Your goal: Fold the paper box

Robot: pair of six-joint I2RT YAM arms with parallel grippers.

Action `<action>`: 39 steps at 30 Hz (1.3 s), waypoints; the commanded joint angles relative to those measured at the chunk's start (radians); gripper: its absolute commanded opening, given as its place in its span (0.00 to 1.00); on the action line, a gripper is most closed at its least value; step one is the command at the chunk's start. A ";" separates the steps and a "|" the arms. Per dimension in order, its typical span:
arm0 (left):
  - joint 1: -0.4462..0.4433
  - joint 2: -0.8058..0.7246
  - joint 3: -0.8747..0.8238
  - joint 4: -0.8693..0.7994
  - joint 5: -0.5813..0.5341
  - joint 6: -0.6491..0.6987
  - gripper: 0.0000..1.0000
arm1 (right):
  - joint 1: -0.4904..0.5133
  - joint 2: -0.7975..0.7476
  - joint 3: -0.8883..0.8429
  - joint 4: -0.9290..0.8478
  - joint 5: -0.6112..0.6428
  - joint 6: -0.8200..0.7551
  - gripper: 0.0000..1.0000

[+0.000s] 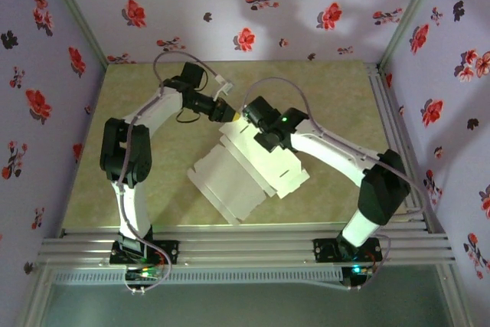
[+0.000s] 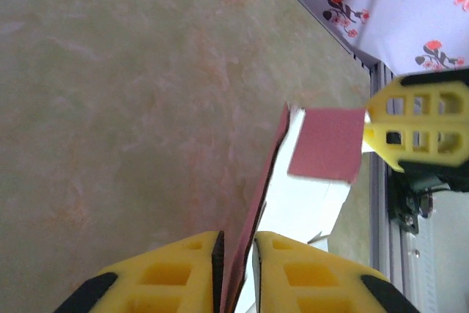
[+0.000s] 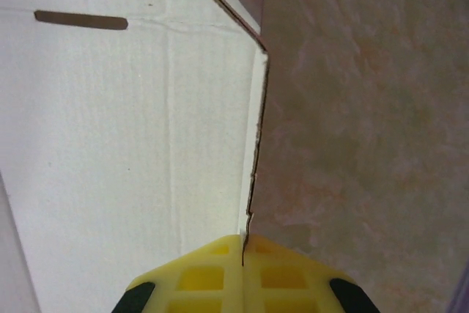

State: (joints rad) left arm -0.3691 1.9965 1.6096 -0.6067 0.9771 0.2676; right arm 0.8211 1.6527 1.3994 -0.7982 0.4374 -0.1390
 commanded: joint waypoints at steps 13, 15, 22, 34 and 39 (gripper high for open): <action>0.060 -0.259 -0.355 0.466 -0.333 -0.487 0.46 | 0.091 0.126 0.114 -0.131 0.319 -0.027 0.01; 0.060 -0.295 -0.408 0.454 -0.376 -0.534 0.46 | 0.096 0.134 0.116 -0.126 0.348 -0.030 0.00; 0.035 -0.348 -0.561 0.444 -0.390 -0.694 0.49 | 0.106 0.151 0.126 -0.109 0.382 -0.031 0.00; -0.107 -0.342 -0.794 0.859 -0.542 -0.923 0.57 | 0.110 0.179 0.131 -0.095 0.379 -0.034 0.00; -0.119 -0.304 -0.843 1.043 -0.607 -0.961 0.58 | 0.110 0.181 0.131 -0.098 0.371 -0.027 0.00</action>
State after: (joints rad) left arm -0.4782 1.6714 0.7868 0.2489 0.4366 -0.6399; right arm 0.9230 1.8275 1.5047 -0.8940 0.7902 -0.1654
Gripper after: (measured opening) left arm 0.576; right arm 0.059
